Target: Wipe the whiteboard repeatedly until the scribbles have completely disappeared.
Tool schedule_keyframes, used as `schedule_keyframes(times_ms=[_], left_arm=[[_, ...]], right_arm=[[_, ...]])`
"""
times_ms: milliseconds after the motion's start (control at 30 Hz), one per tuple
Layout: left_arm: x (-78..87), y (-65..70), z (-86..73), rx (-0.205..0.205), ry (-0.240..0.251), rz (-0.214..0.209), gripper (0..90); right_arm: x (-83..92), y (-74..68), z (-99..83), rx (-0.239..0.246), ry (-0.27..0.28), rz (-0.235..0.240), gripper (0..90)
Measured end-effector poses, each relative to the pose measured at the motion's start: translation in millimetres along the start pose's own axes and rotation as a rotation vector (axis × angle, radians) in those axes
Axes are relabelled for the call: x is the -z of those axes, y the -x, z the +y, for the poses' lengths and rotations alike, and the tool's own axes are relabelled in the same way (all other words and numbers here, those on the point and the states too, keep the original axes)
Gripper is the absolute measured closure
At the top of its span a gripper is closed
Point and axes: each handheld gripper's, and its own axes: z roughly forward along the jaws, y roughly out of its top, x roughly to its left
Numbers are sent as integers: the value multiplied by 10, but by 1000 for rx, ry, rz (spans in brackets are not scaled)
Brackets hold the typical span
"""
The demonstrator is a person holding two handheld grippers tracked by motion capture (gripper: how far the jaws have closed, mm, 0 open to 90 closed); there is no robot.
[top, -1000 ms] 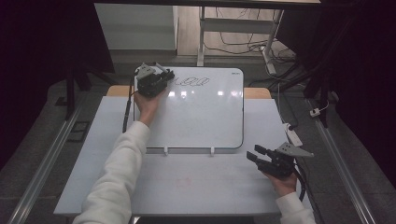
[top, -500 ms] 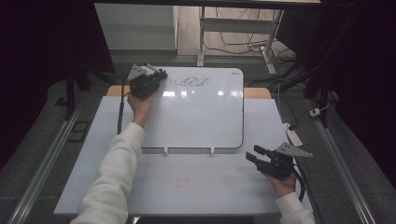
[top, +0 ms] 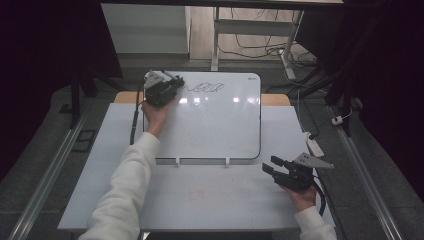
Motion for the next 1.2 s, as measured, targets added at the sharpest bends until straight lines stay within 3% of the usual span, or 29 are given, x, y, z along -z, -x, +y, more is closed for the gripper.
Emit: schedule_keyframes(times_ms=[67, 167, 233, 267, 333, 400, 500, 567, 700, 733, 767, 833, 900, 933, 967, 1100, 1200], left_arm=[[47, -24, -45, 2, 5, 6, 782], [-38, 115, -121, 10, 7, -41, 782], [-74, 178, -134, -1, 4, -53, 782], [-118, 282, -145, -31, -5, -73, 782], [-100, 272, -131, -45, -9, -69, 782], [-32, 170, -107, -45, -3, -25, 782], [76, -29, -80, 15, 24, 18, 782], [79, -43, -91, 27, 26, 17, 782], [-6, 93, -126, 13, 21, -18, 782], [-90, 222, -144, -13, 16, -40, 782], [-118, 271, -136, -35, 15, -31, 782], [-135, 277, -88, -58, 17, -16, 782], [-111, 192, -43, -16, 29, 2, 782], [-111, 192, -43, -16, 29, 2, 782], [-102, 143, -43, 21, 32, -12, 782], [-141, 296, -154, -15, 6, -72, 782], [-129, 327, -159, -41, -2, -72, 782]], right_arm=[[-4, -5, 1, -1, 1, 5, 465], [-12, -20, 3, 1, 0, 5, 463], [-12, -27, 5, 2, -1, 4, 464], [-14, -33, 7, 5, 0, 7, 463], [-16, -26, 5, 3, -2, 3, 463], [-21, -14, 1, 1, -3, 1, 461], [-15, -14, -1, -2, -3, 2, 460], [-11, -19, 1, 0, 0, 3, 460], [-17, -25, 4, 0, -1, 4, 459], [-17, -27, 4, 0, -2, 5, 459], [-18, -30, 4, 0, -3, 4, 459], [-17, -31, 3, 2, -2, 5, 458], [-13, -25, 0, -1, -1, 2, 459], [-13, -21, 0, -3, -1, 2, 459], [-14, -19, 0, -4, 0, 4, 458], [-29, -22, 0, -1, -2, 13, 458], [-43, -25, -3, 0, -8, 12, 457]])
